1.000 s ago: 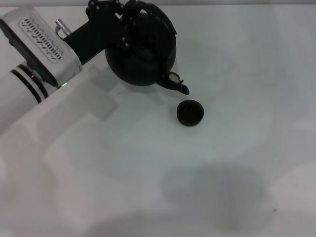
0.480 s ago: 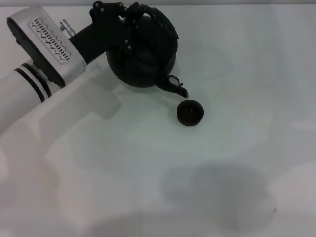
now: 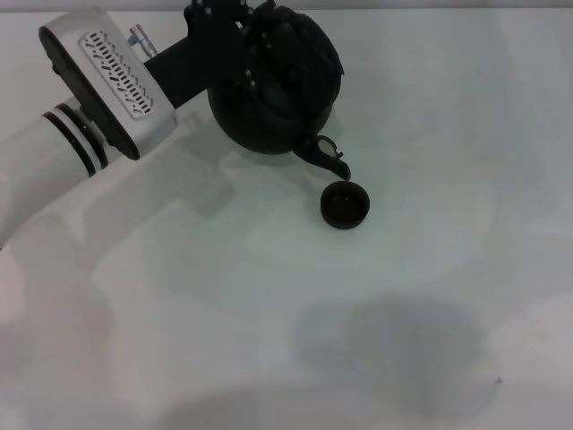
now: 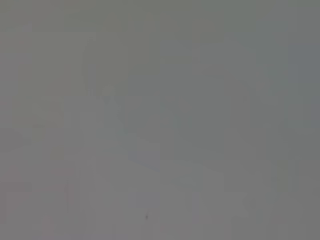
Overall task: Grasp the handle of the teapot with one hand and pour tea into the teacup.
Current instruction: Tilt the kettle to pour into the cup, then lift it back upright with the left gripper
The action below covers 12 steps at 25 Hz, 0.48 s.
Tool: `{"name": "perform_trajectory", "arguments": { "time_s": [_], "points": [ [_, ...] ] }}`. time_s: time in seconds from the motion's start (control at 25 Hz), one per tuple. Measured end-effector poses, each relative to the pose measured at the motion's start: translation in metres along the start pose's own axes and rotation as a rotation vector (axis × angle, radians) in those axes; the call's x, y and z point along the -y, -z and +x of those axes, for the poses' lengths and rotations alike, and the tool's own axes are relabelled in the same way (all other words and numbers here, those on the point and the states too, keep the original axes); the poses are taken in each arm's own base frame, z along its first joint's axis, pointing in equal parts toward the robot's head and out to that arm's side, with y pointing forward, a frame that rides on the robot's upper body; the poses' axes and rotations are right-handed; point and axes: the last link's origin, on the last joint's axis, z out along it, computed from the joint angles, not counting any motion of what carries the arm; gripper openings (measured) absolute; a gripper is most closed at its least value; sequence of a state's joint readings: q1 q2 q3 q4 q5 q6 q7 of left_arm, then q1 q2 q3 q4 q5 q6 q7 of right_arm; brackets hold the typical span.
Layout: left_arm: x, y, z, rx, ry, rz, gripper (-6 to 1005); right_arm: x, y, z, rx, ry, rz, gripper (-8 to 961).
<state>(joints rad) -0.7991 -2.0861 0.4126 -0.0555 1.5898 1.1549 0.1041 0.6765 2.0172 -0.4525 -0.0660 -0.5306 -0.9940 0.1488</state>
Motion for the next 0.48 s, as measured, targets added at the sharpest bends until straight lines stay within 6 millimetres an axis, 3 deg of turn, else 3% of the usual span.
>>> {"name": "perform_trajectory", "arguments": {
  "time_s": [0.48],
  "points": [
    [-0.0028, -0.0040, 0.0033, -0.010, -0.090, -0.015, 91, 0.0017, -0.0018, -0.0028, 0.010, 0.005, 0.002, 843]
  ]
}}
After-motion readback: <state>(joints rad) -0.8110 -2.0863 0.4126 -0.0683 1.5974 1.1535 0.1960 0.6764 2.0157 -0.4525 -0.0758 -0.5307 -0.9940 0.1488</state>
